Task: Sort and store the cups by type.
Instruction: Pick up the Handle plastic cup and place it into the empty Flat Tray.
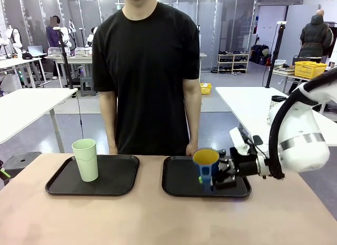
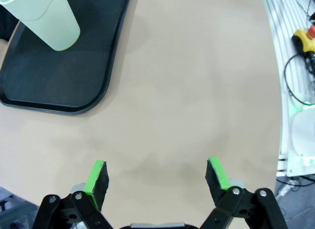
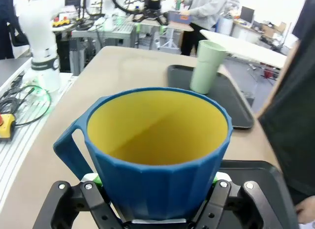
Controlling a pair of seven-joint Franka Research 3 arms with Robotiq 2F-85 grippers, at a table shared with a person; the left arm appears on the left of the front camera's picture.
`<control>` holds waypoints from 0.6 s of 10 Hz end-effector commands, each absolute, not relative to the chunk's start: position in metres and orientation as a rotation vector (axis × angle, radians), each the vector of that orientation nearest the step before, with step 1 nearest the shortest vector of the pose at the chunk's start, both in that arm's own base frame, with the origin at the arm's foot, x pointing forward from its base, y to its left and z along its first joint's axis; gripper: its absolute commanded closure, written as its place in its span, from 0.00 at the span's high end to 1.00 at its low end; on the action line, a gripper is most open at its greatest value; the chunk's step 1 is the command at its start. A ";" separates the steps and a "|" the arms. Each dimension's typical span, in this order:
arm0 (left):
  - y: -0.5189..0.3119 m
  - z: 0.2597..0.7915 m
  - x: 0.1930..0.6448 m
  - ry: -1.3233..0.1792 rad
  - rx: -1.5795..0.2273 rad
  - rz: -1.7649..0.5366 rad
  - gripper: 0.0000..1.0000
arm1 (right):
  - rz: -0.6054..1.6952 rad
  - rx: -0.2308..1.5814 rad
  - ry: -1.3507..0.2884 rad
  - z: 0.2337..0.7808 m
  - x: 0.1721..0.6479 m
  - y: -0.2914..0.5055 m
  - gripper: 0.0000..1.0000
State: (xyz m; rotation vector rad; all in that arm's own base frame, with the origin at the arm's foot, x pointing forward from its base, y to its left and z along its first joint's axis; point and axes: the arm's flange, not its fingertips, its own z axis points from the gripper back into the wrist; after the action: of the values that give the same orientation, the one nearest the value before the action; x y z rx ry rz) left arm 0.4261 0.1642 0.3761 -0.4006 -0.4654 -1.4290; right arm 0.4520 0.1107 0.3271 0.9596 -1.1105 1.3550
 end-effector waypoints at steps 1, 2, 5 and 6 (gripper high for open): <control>0.167 0.377 0.430 -0.500 -0.409 -1.440 1.00 | 1.320 1.002 -1.156 0.332 0.501 0.101 0.72; 0.167 0.377 0.430 -0.500 -0.409 -1.440 1.00 | 1.300 1.008 -1.175 0.334 0.520 0.096 0.72; 0.167 0.377 0.430 -0.500 -0.409 -1.440 1.00 | 1.246 1.060 -1.232 0.332 0.551 0.089 0.72; 0.167 0.377 0.430 -0.500 -0.409 -1.440 1.00 | 1.235 1.068 -1.250 0.331 0.556 0.086 0.72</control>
State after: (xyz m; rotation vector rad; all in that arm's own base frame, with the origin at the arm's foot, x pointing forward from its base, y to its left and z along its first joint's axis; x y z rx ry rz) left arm 0.4261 0.1642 0.3761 -0.4006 -0.4653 -1.4291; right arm 0.5498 0.0876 0.3296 1.0320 -1.2256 1.2740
